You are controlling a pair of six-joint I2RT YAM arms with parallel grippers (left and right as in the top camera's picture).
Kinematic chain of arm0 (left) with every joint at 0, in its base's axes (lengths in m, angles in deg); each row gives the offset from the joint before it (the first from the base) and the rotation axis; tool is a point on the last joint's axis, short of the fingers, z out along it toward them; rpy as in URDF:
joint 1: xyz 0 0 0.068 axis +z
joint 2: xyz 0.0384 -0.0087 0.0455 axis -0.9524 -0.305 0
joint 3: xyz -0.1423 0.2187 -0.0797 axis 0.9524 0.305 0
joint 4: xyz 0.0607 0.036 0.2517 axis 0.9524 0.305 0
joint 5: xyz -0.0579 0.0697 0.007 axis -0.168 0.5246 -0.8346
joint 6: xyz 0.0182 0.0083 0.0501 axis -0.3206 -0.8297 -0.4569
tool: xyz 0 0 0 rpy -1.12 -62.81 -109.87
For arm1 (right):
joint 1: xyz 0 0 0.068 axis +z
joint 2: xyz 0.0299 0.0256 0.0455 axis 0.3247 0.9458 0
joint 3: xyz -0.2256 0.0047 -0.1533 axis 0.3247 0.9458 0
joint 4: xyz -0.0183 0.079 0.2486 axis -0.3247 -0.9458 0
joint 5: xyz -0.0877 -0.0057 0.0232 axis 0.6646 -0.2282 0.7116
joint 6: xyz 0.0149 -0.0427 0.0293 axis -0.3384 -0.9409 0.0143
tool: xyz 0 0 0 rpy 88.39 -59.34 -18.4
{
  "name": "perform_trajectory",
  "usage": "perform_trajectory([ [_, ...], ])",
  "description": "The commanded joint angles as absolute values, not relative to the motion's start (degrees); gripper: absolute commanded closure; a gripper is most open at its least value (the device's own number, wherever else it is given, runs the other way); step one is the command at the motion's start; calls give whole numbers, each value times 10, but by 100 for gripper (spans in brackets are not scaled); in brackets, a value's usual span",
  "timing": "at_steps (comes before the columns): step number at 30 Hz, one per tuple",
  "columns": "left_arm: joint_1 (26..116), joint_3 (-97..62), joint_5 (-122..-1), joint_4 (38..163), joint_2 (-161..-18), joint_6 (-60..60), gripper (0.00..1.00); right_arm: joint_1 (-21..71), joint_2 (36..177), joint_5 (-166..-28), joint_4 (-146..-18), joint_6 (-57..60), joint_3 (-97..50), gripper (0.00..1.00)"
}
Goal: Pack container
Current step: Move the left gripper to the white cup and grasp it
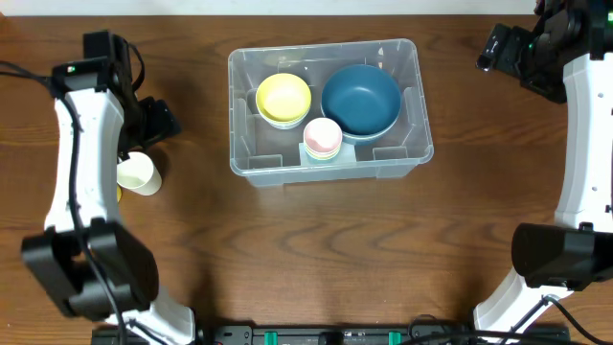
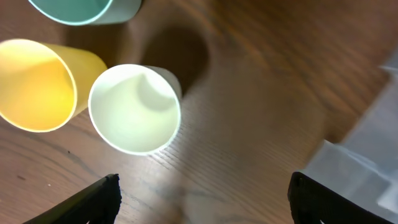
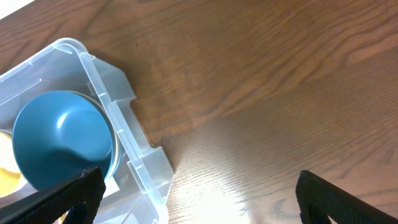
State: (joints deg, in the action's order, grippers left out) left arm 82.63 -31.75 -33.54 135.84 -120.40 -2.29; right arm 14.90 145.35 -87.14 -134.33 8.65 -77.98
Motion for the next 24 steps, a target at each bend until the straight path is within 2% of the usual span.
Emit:
perform_trajectory([
  [1, 828, -313, -328, 1361, -1244, -5, 14, 149, 1439, -872, -1344, 93, -780, 1],
  [5, 828, -313, -328, 1357, -1285, -5, 15, 148, 1439, -872, -1344, 93, -780, 1],
  [13, 828, -313, -327, 1339, -1340, -5, 24, 148, 1439, -872, -1344, 93, -780, 1],
  [24, 828, -313, -278, 1333, -1348, -5, 56, 148, 1439, -872, -1344, 93, -780, 1],
])
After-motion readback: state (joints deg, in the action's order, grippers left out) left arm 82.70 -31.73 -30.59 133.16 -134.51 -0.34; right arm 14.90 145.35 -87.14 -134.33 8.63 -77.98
